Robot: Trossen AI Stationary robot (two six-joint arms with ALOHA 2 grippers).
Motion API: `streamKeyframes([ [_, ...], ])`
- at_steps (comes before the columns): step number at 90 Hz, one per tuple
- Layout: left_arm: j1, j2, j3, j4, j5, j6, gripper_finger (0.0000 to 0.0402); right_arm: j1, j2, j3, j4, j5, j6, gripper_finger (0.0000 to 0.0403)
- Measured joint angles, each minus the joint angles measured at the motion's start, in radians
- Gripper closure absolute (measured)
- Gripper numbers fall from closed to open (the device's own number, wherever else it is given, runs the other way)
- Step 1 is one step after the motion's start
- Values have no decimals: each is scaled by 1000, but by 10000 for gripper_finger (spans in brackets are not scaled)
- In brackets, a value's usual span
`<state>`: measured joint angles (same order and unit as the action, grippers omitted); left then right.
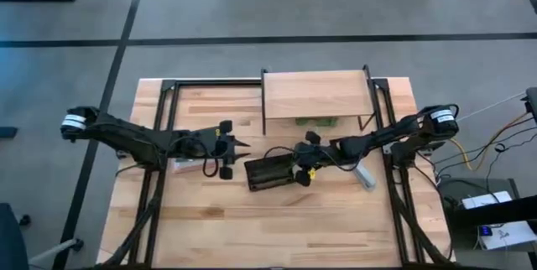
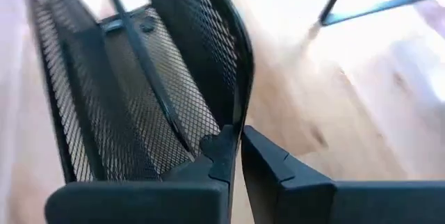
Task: Stock shelves
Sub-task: Remove the black desk organizer from the shelf
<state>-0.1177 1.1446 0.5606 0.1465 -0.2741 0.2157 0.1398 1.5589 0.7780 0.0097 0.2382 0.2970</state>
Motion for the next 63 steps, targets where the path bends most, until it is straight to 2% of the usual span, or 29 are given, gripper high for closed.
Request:
streamKeyframes([
  [35,0,0,-6,1,0,-16,303,43,-60,0,-12,5,-60,400],
  [54,0,0,-7,1,0,-16,303,43,-99,0,-86,9,-62,400],
  [63,0,0,-8,1,0,-16,303,43,-119,0,-131,44,-57,400],
])
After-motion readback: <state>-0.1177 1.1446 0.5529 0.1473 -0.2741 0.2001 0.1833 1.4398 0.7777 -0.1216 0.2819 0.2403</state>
